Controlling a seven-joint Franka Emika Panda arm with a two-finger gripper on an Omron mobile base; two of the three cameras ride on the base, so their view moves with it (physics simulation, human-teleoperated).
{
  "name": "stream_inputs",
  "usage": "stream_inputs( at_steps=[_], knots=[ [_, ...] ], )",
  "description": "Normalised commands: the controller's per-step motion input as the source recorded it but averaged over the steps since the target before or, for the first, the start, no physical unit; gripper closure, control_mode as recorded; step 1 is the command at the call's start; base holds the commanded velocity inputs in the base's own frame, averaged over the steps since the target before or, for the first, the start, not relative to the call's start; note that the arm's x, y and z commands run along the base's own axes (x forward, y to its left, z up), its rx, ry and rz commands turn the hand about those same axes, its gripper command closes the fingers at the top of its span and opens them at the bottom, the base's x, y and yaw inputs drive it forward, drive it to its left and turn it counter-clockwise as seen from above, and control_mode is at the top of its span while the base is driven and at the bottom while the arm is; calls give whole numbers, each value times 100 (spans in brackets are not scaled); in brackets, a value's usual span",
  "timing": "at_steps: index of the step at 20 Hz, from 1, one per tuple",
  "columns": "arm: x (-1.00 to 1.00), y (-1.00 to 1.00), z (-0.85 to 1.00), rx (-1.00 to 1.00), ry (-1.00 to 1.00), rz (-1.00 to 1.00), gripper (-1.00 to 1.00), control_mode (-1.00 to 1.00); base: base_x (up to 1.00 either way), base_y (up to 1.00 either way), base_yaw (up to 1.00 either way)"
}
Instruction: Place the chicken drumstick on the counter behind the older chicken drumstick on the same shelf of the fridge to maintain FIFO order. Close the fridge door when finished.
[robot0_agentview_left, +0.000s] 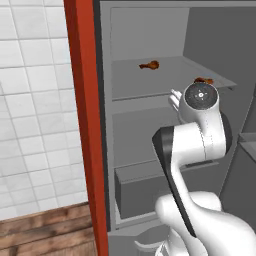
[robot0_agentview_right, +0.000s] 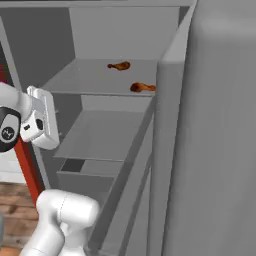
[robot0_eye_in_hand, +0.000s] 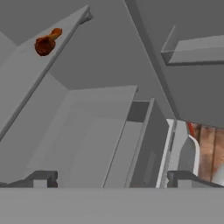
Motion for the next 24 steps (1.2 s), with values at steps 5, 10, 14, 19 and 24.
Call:
stream_inputs(
  at_steps=[5,10,14,19,24],
  knots=[
    [0,0,0,0,0,0,-100,100,-52,63,-28],
    [0,0,0,0,0,0,-100,100,-71,9,-46],
    [0,0,0,0,0,0,-100,100,-97,0,-55],
    [0,0,0,0,0,0,-100,100,-71,32,-41],
    [0,0,0,0,0,0,-100,100,-59,7,-27]
  ],
)
